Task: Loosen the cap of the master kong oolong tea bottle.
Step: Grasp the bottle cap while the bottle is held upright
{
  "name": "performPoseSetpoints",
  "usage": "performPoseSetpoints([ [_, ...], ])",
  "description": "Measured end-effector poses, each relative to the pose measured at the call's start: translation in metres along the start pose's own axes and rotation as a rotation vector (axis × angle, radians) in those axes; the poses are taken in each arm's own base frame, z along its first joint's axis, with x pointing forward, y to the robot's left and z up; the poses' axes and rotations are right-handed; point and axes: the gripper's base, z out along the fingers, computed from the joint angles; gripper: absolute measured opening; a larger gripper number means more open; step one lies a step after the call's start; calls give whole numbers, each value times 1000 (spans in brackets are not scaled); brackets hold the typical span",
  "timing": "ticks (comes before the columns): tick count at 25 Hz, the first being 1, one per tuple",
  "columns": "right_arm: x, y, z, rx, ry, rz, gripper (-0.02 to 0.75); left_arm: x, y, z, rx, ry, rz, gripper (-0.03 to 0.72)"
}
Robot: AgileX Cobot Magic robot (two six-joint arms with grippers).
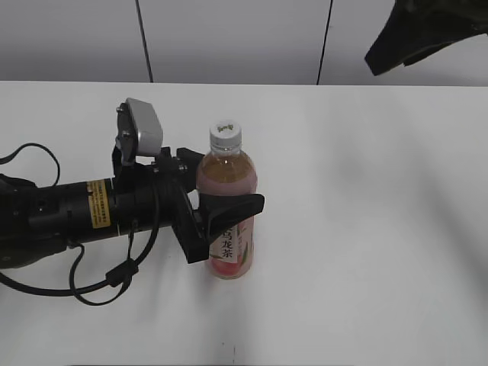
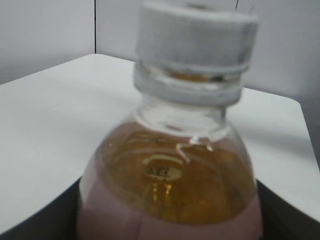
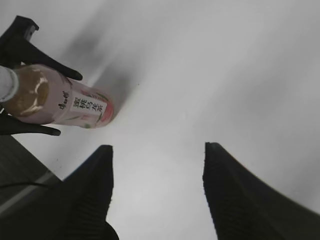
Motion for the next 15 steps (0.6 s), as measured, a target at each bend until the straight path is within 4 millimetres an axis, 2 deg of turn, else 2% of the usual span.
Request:
performPoseSetpoints([
  [4, -20, 13, 17, 17, 93, -48, 434, 0, 0, 0, 0, 0, 0, 458],
  [10, -52, 39, 38, -3, 85, -72, 434, 0, 0, 0, 0, 0, 0, 458],
  [15, -64, 60, 54, -9, 98, -82, 433, 0, 0, 0, 0, 0, 0, 458],
])
